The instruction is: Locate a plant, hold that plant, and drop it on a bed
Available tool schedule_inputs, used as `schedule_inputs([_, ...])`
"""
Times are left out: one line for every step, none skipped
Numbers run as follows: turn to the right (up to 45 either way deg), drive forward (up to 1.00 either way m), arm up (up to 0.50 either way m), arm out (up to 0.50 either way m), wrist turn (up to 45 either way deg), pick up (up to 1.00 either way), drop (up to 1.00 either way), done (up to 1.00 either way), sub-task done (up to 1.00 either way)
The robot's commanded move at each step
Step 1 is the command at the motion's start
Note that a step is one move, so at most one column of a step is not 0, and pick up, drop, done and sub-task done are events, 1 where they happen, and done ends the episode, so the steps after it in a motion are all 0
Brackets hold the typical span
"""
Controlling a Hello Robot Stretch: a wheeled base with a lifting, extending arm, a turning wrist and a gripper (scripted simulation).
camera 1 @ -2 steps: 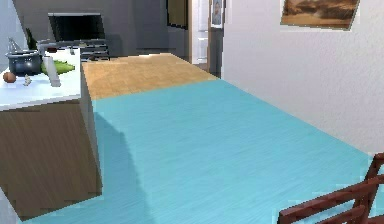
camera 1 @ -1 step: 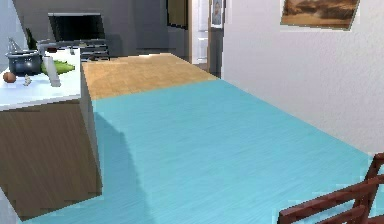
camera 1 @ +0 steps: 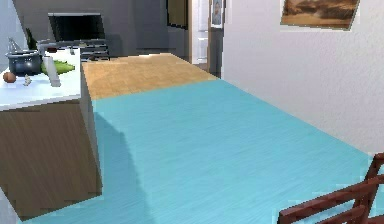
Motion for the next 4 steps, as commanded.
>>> schedule_inputs([0.0, 0.0, 0.0, 0.0, 45.0, 0.0, 0.0, 0.0, 0.0])
schedule_inputs([0.0, 0.0, 0.0, 0.0, 45.0, 0.0, 0.0, 0.0, 0.0])
schedule_inputs([0.0, 0.0, 0.0, 0.0, 45.0, 0.0, 0.0, 0.0, 0.0])
schedule_inputs([0.0, 0.0, 0.0, 0.0, 3.0, 0.0, 0.0, 0.0, 0.0])
